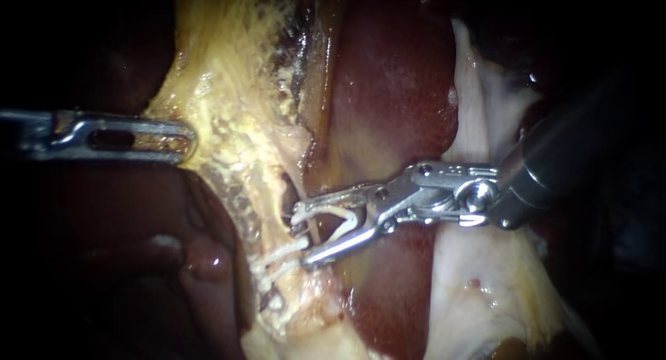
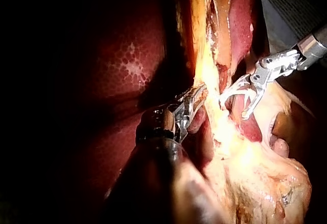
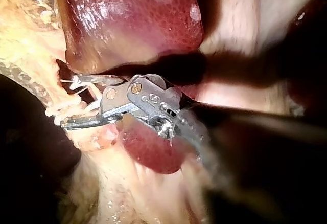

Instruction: Clipping third clip left tube

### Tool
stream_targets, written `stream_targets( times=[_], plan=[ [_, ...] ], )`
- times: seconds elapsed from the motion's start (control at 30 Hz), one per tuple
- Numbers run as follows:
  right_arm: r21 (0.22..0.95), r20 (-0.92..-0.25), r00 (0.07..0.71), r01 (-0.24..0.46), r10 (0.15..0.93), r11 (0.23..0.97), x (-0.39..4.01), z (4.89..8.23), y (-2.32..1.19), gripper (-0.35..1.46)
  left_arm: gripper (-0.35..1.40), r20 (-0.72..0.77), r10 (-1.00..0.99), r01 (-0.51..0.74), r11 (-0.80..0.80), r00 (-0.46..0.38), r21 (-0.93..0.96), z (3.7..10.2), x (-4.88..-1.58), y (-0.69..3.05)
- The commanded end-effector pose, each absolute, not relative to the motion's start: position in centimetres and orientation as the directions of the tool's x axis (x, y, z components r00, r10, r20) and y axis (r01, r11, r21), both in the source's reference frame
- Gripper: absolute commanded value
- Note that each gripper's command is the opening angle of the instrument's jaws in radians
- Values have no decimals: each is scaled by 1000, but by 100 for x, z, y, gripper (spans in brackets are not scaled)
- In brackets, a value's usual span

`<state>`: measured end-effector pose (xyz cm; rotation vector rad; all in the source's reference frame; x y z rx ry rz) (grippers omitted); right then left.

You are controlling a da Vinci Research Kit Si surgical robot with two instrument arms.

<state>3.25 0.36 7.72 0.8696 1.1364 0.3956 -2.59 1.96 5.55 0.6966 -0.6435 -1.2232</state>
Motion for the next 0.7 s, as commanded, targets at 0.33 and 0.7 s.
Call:
stream_targets(
  times=[0.33, 0.7],
  plan=[
    [774, -613, 398, 132, 682, 619, 343, 776, 40, 56, -35, 79, -973, 609, 198, 217, 768, 545, -264, 190],
    [800, -595, 369, 193, 714, 567, 362, 779, 39, 56, -35, 80, -973, 610, 199, 217, 767, 546, -265, 189]
  ],
)
